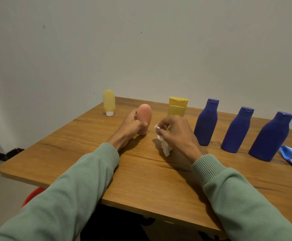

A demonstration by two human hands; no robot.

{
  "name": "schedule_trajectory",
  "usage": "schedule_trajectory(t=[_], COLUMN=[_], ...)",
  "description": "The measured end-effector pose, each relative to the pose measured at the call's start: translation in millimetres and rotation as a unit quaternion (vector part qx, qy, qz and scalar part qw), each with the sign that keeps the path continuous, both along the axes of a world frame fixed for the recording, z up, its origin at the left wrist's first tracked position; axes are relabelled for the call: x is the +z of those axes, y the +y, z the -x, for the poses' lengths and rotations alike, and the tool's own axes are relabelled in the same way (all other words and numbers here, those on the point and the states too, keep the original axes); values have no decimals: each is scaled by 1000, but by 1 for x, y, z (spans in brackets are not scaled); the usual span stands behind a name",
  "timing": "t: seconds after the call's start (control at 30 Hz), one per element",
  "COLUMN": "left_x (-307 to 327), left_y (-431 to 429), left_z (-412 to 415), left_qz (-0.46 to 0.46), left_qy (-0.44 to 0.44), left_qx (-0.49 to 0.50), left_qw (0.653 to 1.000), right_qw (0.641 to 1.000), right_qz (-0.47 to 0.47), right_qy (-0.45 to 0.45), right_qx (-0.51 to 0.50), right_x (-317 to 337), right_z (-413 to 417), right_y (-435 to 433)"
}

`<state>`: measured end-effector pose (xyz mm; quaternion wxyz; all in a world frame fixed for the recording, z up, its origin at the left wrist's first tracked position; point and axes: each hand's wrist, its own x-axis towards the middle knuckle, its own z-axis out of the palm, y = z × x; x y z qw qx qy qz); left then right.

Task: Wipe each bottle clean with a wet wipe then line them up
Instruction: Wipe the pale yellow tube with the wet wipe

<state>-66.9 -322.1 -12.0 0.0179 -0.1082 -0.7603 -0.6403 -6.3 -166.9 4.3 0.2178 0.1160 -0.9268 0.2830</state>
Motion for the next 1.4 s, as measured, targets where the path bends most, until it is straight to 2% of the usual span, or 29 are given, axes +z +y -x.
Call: schedule_trajectory(t=[0.37, 0.47, 0.57, 0.7, 0.9, 1.07, 1.23, 1.4], left_x=[-1, -4, -6, -9, -17, -19, -16, -17], left_y=[-4, -13, -29, -60, -88, -90, -88, -86], left_z=[1, 8, 20, 43, 72, 90, 107, 117], left_qz=[5, -41, -71, -5, 116, 149, 219, 228], left_qy=[-1, 40, 62, 70, 31, 14, 26, 36], left_qx=[16, 114, 228, 323, 306, 274, 261, 276], left_qw=[1000, 992, 969, 944, 945, 950, 940, 933], right_qw=[1000, 999, 996, 990, 984, 980, 979, 980], right_qz=[-8, -6, -6, -10, -12, -28, -30, -28], right_qy=[18, 45, 76, 109, 120, 121, 122, 121], right_qx=[6, 20, 52, 93, 133, 157, 161, 153], right_x=[-1, -2, -1, 4, 14, 9, 2, 1], right_z=[-1, -3, -7, -8, 7, 22, 33, 35], right_y=[-5, -11, -22, -41, -73, -89, -87, -80])
